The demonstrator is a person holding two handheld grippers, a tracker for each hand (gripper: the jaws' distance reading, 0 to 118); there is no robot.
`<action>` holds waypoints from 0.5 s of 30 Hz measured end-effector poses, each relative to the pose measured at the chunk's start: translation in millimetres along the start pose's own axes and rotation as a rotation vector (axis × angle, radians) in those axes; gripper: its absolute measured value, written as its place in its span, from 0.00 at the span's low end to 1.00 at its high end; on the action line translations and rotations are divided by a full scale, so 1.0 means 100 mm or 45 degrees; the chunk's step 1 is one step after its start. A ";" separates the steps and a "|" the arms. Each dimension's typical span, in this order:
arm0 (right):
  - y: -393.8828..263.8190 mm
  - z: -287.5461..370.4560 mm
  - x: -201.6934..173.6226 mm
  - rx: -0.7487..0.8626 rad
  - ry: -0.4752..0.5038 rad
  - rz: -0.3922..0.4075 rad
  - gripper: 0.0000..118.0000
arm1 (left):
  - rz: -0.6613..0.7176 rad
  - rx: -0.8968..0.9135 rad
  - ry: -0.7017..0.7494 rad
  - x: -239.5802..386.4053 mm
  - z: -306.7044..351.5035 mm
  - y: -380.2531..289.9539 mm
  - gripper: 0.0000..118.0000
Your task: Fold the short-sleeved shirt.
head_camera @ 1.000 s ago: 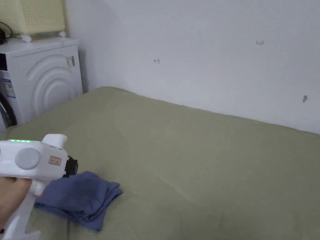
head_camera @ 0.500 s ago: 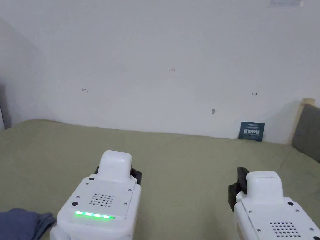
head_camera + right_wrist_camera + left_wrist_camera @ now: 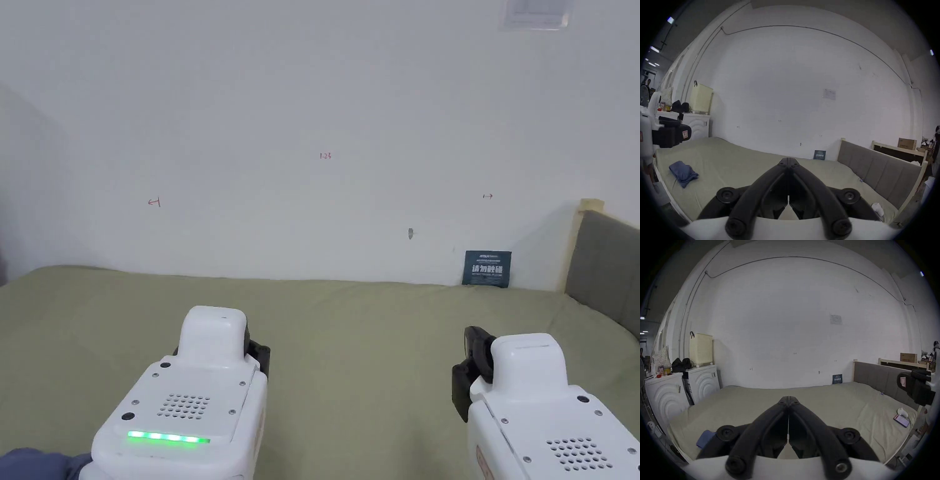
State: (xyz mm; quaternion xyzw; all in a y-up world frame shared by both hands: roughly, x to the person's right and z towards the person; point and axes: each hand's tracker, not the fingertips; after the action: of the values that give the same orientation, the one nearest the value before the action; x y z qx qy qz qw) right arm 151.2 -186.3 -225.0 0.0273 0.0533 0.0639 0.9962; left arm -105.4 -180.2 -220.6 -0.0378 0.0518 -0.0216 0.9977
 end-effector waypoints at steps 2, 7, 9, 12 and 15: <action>0.00 0.00 0.00 0.000 0.000 0.002 0.01 | 0.006 0.000 0.000 -0.02 -0.01 0.00 0.00; -0.02 -0.01 0.02 -0.021 0.001 -0.018 0.01 | 0.016 -0.011 0.008 -0.04 -0.02 -0.03 0.00; -0.03 -0.01 0.02 -0.020 -0.001 -0.020 0.15 | 0.015 -0.018 0.012 -0.05 -0.03 -0.05 0.11; -0.04 -0.01 0.01 -0.024 0.010 -0.042 0.68 | 0.020 -0.034 0.015 -0.06 -0.06 -0.07 0.97; -0.05 -0.05 0.05 -0.012 -0.040 -0.051 0.68 | 0.030 -0.013 0.020 -0.08 -0.04 -0.09 1.00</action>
State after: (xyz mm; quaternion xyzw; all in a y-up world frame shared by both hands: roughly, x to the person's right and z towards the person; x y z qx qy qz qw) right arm 156.2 -190.7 -230.5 0.0226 0.0379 0.0438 0.9981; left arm -114.2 -189.3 -222.9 -0.0422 0.0603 -0.0099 0.9972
